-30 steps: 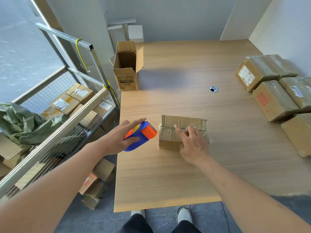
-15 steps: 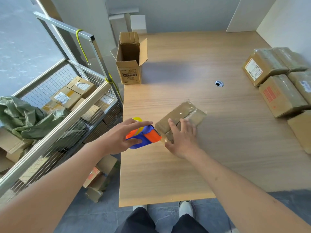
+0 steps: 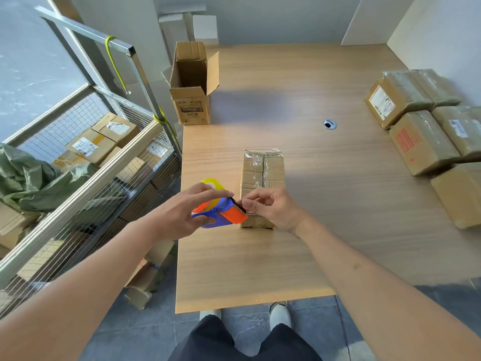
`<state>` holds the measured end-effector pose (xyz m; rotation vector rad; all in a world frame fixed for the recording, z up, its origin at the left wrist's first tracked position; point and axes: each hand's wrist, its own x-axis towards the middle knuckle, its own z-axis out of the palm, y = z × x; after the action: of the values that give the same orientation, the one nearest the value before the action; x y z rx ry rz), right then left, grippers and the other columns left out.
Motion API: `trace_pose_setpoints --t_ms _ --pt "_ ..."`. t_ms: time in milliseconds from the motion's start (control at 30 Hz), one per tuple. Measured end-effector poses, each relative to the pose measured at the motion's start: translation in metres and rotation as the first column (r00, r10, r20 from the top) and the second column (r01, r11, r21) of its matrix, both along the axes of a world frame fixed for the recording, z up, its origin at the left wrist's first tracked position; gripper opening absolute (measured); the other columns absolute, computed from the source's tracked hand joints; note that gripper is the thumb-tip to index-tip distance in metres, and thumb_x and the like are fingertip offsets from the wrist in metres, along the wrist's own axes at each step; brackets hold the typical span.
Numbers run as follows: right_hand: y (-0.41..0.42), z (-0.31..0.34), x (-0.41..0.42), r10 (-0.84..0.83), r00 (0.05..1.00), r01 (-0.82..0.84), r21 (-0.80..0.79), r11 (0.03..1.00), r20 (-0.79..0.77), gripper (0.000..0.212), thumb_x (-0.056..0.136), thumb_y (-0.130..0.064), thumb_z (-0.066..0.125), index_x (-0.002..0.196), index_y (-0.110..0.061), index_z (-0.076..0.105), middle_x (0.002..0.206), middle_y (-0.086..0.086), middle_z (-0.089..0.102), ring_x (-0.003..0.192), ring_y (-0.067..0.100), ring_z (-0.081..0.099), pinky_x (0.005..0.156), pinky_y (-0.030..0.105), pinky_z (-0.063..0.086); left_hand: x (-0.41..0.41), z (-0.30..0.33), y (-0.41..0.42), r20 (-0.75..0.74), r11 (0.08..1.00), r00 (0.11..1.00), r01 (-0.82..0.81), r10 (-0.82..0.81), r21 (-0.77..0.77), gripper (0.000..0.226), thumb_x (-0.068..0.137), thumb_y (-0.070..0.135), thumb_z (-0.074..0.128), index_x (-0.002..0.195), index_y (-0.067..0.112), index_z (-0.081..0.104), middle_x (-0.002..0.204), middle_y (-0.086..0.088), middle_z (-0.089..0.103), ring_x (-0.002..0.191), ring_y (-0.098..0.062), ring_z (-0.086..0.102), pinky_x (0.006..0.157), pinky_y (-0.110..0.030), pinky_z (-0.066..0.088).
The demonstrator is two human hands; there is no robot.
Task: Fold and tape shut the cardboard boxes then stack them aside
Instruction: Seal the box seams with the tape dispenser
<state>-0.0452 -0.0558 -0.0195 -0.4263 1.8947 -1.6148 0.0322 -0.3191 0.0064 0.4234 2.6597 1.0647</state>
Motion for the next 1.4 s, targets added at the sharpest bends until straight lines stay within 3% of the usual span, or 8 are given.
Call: trace_pose_setpoints --t_ms 200,300,400,533,667,867,1100,1400 --pt "0.006 -0.004 0.008 0.003 0.999 -0.005 0.039 0.999 0.051 0.034 0.081 -0.050 0.083 0.091 -0.018 0.079 0.086 0.020 0.074 0.079 0.019 0.062 0.080 0.040 0.051 0.004 0.005 0.009 0.018 0.997 0.998 0.058 -0.057 -0.041 0.074 0.095 0.017 0.071 0.147 0.057 0.039 0.133 0.013 0.048 0.119 -0.011 0.049 0.101 -0.033 0.043" --pt "0.009 0.003 0.012 -0.029 0.983 0.033 -0.019 0.999 0.184 0.036 0.100 -0.030 0.062 0.102 0.004 0.073 0.086 0.009 0.074 0.078 0.016 0.070 0.078 0.032 0.060 0.006 0.005 0.013 0.039 0.997 0.997 0.064 -0.062 -0.036 0.075 0.095 0.019 0.072 0.148 0.059 0.037 0.131 0.014 0.049 0.119 -0.012 0.051 0.103 -0.041 0.045" --pt "0.012 0.007 0.019 -0.074 0.956 0.082 -0.017 0.996 0.285 0.047 0.107 -0.039 0.049 0.097 -0.002 0.075 0.091 0.015 0.074 0.083 0.026 0.070 0.078 0.037 0.060 0.008 0.006 0.016 0.053 0.996 0.996 0.074 -0.071 -0.051 0.077 0.095 0.022 0.071 0.148 0.063 0.033 0.128 0.015 0.050 0.116 -0.011 0.052 0.102 -0.042 0.044" --pt "0.013 0.003 0.028 -0.171 0.975 0.174 -0.003 0.985 0.144 0.026 0.092 -0.026 0.076 0.090 0.000 0.076 0.080 0.012 0.074 0.075 0.023 0.070 0.076 0.044 0.063 0.010 0.009 0.025 0.057 0.994 0.995 0.090 -0.087 -0.067 0.079 0.096 0.024 0.070 0.149 0.066 0.028 0.123 0.014 0.052 0.111 -0.011 0.052 0.099 -0.041 0.045" --pt "0.013 0.002 0.036 -0.352 0.924 0.361 -0.031 0.932 0.149 0.010 0.088 -0.012 0.080 0.089 -0.003 0.080 0.077 0.012 0.074 0.067 0.017 0.070 0.061 0.028 0.058 0.011 0.008 0.032 0.095 0.996 0.993 0.077 -0.073 -0.047 0.075 0.099 0.031 0.066 0.149 0.067 0.024 0.114 0.009 0.053 0.106 -0.017 0.053 0.096 -0.047 0.045" --pt "0.020 -0.015 0.047 -0.478 0.876 0.476 0.043 0.878 0.061 0.008 0.085 -0.014 0.083 0.077 -0.016 0.083 0.068 0.009 0.069 0.062 0.018 0.057 0.062 0.034 0.052 0.016 0.002 0.042 0.151 0.994 0.986 0.083 -0.072 -0.067 0.069 0.104 0.037 0.056 0.148 0.072 0.015 0.110 0.007 0.048 0.099 -0.013 0.052 0.094 -0.041 0.045" --pt "0.059 -0.018 0.053 -0.717 0.696 0.712 0.098 0.696 0.042 0.007 0.085 -0.016 0.084 0.081 -0.011 0.081 0.070 0.005 0.074 0.053 0.015 0.057 0.053 0.028 0.054 0.011 -0.001 0.004 0.226 0.993 0.974 0.059 -0.036 -0.097 0.057 0.103 0.044 0.049 0.147 0.070 0.024 0.109 0.006 0.052 0.100 -0.011 0.053 0.091 -0.037 0.042" --pt "0.053 -0.032 0.049 -0.784 0.619 0.774 0.190 0.603 -0.033 0.013 0.086 -0.022 0.084 0.074 -0.018 0.079 0.070 0.010 0.073 0.046 0.012 0.058 0.063 0.050 0.063 -0.015 -0.002 -0.013 0.290 0.987 0.957 0.059 -0.013 -0.150 0.051 0.101 0.049 0.050 0.142 0.073 0.031 0.107 0.008 0.053 0.100 -0.013 0.053 0.090 -0.037 0.041"
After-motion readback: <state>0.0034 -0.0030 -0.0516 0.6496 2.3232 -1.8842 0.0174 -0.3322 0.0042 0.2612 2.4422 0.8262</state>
